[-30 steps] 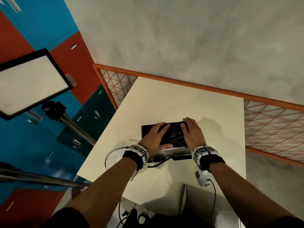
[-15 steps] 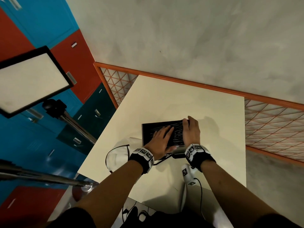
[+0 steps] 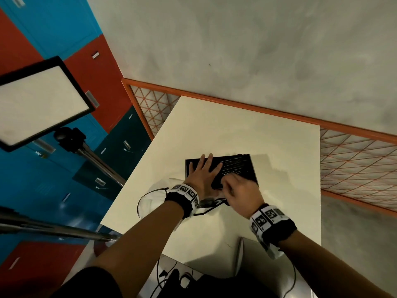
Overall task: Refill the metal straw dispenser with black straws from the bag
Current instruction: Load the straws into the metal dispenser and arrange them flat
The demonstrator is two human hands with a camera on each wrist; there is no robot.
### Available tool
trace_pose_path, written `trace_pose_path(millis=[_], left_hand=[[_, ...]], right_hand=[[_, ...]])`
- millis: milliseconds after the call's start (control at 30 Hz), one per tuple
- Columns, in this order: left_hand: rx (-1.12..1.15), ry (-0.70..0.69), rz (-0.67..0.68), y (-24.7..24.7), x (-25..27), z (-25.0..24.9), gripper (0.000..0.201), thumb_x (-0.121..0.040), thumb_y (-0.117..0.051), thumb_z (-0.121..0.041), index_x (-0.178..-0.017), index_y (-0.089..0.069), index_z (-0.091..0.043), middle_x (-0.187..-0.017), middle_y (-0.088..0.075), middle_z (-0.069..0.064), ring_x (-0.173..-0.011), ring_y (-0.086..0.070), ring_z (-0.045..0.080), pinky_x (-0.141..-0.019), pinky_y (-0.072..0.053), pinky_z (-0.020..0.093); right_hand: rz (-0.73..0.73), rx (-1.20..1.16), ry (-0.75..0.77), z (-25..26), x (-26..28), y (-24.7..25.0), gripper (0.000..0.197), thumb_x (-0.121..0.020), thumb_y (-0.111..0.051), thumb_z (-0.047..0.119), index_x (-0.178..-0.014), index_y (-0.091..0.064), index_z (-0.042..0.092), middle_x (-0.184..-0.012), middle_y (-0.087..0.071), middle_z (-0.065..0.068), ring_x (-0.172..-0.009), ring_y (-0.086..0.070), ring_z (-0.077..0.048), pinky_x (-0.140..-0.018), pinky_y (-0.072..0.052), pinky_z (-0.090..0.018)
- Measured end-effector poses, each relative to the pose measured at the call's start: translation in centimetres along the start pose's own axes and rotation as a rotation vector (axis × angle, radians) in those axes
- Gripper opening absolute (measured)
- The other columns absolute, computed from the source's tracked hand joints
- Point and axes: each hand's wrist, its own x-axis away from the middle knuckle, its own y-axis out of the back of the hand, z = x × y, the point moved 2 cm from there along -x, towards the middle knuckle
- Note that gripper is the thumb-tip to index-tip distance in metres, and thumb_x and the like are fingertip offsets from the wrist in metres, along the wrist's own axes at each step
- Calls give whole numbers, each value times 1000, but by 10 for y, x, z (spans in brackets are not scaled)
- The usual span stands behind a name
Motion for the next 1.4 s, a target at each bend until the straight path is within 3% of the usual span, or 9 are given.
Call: trace_pose_path(millis=[167, 233, 333, 467, 633, 967, 1133, 1267, 1400], left_hand=[[36, 2, 58, 12, -12, 7, 110, -81, -65, -71, -161, 3, -36, -167, 21, 5, -153, 21, 31, -120, 2, 66], [74, 9, 62, 16, -15, 9, 111, -80, -66, -71, -161, 1, -35, -168, 20, 3, -153, 20, 29, -122, 2, 63], [113, 33, 48, 25, -18, 11, 113, -80, -70, -67, -162, -2, -29, -169, 14, 0, -155, 15, 25, -123, -2, 61], [152, 45, 49, 31, -24, 13, 115, -78, -72, -65, -162, -5, -26, -170, 8, 0, -155, 11, 25, -123, -5, 62], [194, 50, 43, 30, -26, 16, 115, -77, -74, -64, -162, -7, -23, -170, 7, -3, -155, 11, 22, -121, -8, 65], [228, 60, 17, 24, -26, 19, 116, -76, -74, -65, -162, -7, -24, -169, 9, -8, -155, 12, 16, -119, -13, 68], [235, 43, -20, 14, -25, 21, 119, -73, -74, -68, -161, -8, -23, -169, 7, -7, -155, 12, 17, -118, -21, 66], [229, 51, -26, 17, -19, 18, 120, -73, -76, -67, -162, -7, -23, -169, 7, -8, -155, 12, 16, -118, -20, 66], [208, 40, -52, 12, -12, 15, 121, -71, -76, -68, -161, -10, -22, -169, 7, -8, -155, 11, 16, -119, -20, 65]], right_hand=[[598, 170, -166, -15, 38, -58, 34, -93, -42, 29, -124, -54, 18, -107, -68, -10, -91, -66, -35, -76, -54, -42], [616, 224, -162, -25, 47, -72, 48, -90, -50, 25, -137, -46, 17, -105, -69, -11, -85, -66, -38, -70, -55, -43], [593, 349, -124, -32, 47, -83, 57, -75, -70, 19, -130, -57, 14, -70, -68, -4, -50, -63, -29, -43, -46, -32], [544, 454, -29, -38, 37, -91, 41, -69, -75, 7, -108, -64, 3, -54, -63, -2, -42, -61, -24, -39, -49, -30], [533, 453, -15, -36, 23, -95, 23, -59, -83, 10, -79, -73, 10, -45, -55, 2, -35, -56, -19, -35, -41, -24], [599, 577, 209, -27, 21, -95, 16, -57, -84, 12, -60, -70, 18, -58, -65, -1, -44, -62, -18, -40, -47, -25], [735, 579, 270, -25, 29, -96, 13, -68, -78, 10, -66, -68, 18, -61, -68, 1, -54, -67, -20, -50, -52, -28], [928, 505, 359, -4, 39, -98, 14, -93, -50, 3, -90, -62, 9, -87, -70, -7, -79, -69, -29, -71, -54, -38], [832, 542, 488, 15, 38, -94, 13, -80, -58, 11, -71, -67, 16, -82, -65, -2, -86, -65, -25, -65, -56, -36]])
